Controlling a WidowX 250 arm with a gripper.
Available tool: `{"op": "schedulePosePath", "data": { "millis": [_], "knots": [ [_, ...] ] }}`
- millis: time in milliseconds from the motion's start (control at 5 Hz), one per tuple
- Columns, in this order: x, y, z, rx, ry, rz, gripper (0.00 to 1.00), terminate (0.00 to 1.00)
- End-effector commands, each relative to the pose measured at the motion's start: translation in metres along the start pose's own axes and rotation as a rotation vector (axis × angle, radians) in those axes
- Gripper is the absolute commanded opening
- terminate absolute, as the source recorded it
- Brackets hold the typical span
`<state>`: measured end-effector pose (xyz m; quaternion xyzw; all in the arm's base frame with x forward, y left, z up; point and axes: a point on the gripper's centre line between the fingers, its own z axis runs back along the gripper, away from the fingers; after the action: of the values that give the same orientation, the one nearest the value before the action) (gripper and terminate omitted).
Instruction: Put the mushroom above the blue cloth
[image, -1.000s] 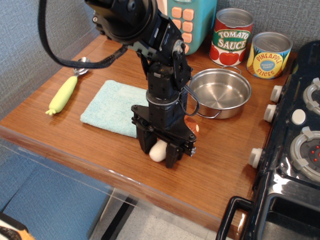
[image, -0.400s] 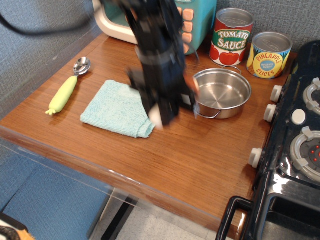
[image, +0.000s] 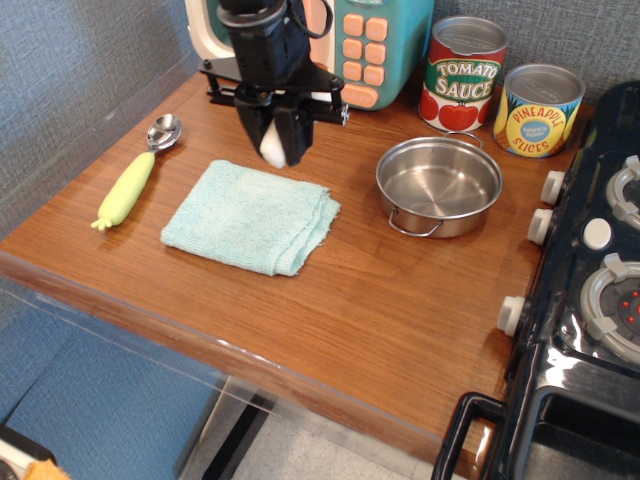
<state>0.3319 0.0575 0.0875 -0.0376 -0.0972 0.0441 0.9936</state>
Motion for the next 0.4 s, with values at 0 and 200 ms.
{"op": "schedulePosePath", "data": {
  "millis": [0,200],
  "knots": [
    [0.029,0.045,-0.018,0.055,-0.044,0.103,0.0,0.0],
    [0.041,0.059,-0.032,0.086,-0.053,0.132,0.0,0.0]
  ]
}}
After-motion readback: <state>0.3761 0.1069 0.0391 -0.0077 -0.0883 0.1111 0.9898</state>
